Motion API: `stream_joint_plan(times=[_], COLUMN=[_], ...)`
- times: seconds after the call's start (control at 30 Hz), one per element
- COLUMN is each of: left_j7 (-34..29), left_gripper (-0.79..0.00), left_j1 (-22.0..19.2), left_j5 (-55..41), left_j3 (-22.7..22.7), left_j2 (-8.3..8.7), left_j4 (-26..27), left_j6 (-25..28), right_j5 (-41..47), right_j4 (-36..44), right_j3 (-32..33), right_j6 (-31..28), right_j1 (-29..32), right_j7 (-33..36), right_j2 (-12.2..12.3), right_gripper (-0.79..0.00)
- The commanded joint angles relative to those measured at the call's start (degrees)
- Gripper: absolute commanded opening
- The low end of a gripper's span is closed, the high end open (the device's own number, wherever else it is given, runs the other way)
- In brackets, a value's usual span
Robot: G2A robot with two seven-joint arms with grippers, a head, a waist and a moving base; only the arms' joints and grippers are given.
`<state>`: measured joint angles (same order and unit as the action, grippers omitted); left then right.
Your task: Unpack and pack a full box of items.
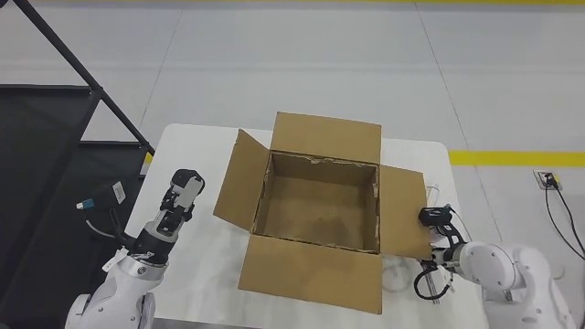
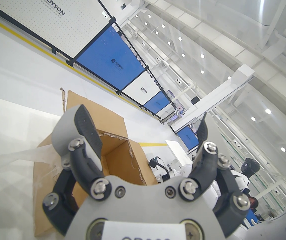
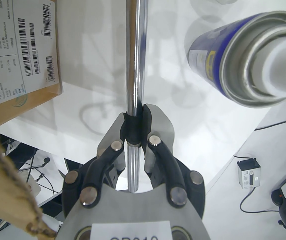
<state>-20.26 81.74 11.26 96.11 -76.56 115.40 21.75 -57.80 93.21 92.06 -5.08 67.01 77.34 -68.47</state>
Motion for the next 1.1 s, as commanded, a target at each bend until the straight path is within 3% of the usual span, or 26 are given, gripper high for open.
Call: stream_joint_plan(times=[0.0, 0.5, 0.67, 1.07], left_j7=[0.0, 0.0, 0.0, 0.0], left_gripper=[0.000, 0.000, 0.000, 0.000], left_j1=[0.0, 0.0, 0.0, 0.0], left_j5=[0.0, 0.0, 0.0, 0.0], left_j3=[0.0, 0.0, 0.0, 0.0], left_j2=[0.00, 0.00, 0.00, 0.00], left_j4=[0.0, 0.0, 0.0, 0.0], left_j6=[0.0, 0.0, 0.0, 0.0], right_j5=[-0.3, -1.7, -2.7, -4.1], right_j4=[-0.5, -1.6, -2.9, -5.8], right_j3=[-0.2, -2.8, -4.2, -5.9], right_j6=[0.3, -0.2, 0.1, 2.0], right_j1=[-0.1, -0.2, -1.1, -2.4], right_j7=[-0.7, -4.6, -4.5, -5.2], right_j2=[0.1, 0.8, 0.9, 1.2], right_gripper=[-0.785, -0.785, -0.714, -0.785])
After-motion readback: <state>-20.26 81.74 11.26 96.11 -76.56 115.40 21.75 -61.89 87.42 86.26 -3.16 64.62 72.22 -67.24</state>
